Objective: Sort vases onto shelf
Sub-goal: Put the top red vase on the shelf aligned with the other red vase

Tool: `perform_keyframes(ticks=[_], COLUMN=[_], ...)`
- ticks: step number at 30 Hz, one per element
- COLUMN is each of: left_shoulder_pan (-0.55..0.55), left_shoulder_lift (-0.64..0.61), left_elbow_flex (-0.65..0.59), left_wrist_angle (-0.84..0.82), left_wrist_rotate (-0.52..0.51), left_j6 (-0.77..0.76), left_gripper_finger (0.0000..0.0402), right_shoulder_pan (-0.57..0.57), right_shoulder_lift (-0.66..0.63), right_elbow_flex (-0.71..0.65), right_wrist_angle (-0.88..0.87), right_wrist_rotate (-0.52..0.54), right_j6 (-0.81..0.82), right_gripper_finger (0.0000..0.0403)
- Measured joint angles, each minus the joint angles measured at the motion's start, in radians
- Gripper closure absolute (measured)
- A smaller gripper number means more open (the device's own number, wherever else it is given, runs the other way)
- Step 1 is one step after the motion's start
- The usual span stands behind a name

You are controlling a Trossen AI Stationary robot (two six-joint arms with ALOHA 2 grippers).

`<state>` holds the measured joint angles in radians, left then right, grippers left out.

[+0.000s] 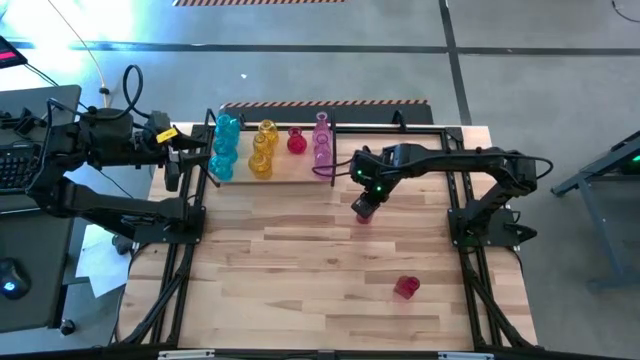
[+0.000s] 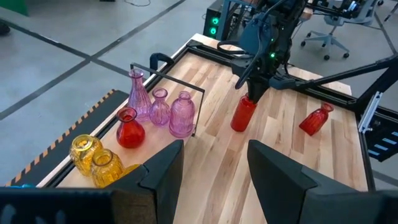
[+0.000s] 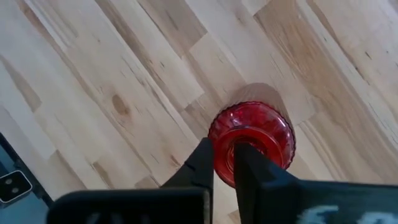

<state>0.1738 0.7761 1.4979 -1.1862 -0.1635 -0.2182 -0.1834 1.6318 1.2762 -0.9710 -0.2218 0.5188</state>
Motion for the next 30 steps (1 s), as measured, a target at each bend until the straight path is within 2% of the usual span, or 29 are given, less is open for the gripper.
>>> perform_keyframes(ticks=[5,9,15,20,28,29,30], left_shoulder_pan=[0.000,0.000,0.000,0.000,0.000,0.000,0.000], left_shoulder_lift=[0.000,0.000,0.000,0.000,0.000,0.000,0.000], left_elbow_flex=[0.000,0.000,0.000,0.000,0.000,0.000,0.000], left_wrist_angle=[0.000,0.000,0.000,0.000,-0.061,-0.073,-0.082], left_wrist_rotate=[0.000,0.000,-0.025,-0.067,-0.072,-0.072,-0.072], left_j6=[-0.002,-0.031,-0.059,-0.060,-0.050,-0.050,-0.050], left_gripper_finger=[0.0232,0.0232,0.0232,0.0232,0.0232,0.0232,0.0232], right_shoulder_pan=[0.015,0.030,0.030,0.027,-0.014,-0.020,-0.027], right_shoulder_lift=[0.003,0.013,0.026,0.130,0.475,0.512,0.514], right_elbow_flex=[0.013,0.069,0.242,0.485,1.041,1.084,1.058], right_wrist_angle=[0.002,-0.006,0.000,-0.023,-0.261,-0.266,-0.208], right_wrist_rotate=[0.004,-0.010,-0.067,-0.066,-0.066,-0.061,-0.063], right_j6=[0.024,0.019,-0.006,-0.086,-0.217,-0.235,-0.241], right_gripper_finger=[0.0380,0.0387,0.0398,0.0398,0.0399,0.0400,0.0400])
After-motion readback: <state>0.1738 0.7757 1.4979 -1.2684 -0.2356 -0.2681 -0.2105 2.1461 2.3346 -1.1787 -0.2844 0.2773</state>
